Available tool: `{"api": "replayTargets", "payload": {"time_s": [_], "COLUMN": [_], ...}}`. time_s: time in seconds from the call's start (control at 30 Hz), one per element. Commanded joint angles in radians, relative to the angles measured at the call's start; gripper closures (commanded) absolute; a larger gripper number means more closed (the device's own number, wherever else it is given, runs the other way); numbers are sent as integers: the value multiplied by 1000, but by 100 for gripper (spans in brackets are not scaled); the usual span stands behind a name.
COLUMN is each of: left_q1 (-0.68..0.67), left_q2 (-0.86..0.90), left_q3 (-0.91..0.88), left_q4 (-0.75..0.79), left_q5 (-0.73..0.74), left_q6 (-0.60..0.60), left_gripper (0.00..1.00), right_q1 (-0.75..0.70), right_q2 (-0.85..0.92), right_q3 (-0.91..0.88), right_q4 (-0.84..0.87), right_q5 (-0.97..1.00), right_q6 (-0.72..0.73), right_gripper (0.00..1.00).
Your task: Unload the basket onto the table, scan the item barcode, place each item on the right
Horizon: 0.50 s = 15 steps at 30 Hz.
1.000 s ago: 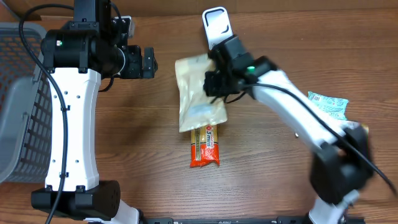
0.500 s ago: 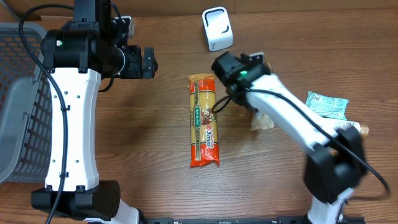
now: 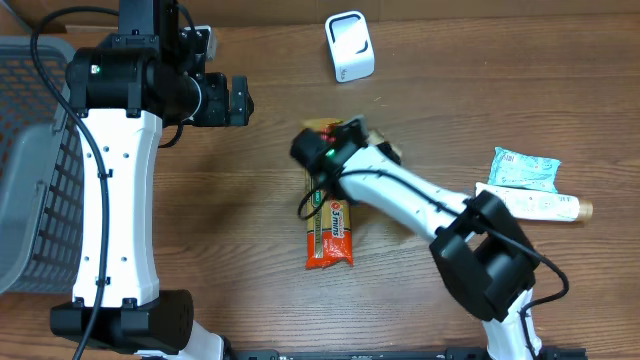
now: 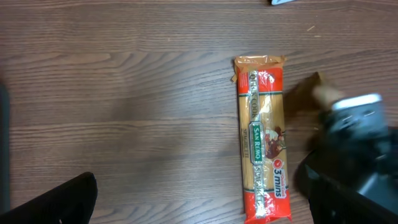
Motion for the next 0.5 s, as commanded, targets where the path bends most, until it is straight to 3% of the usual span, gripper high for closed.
{"api": "replayTargets", "payload": {"time_s": [0.0, 0.2, 0.33, 0.47], "left_q1": [-2, -2, -2, -2], "left_q2": [3, 3, 3, 3], "left_q3": [3, 3, 3, 3], "left_q4": [1, 1, 1, 1], "left_q5": [-3, -3, -3, -3], "left_q6": [23, 23, 23, 23], "left_gripper": [0, 1, 1, 0], "right_q1": [34, 16, -77, -217], "right_q2": [-1, -7, -36, -68], "right_q3": [9, 106, 210, 231], "right_q4": [29, 16, -54, -61], "right_q5": [-186, -388, -497, -690], "right_q6": [-55, -63, -72, -181], "right_gripper": [18, 12, 10, 5]}}
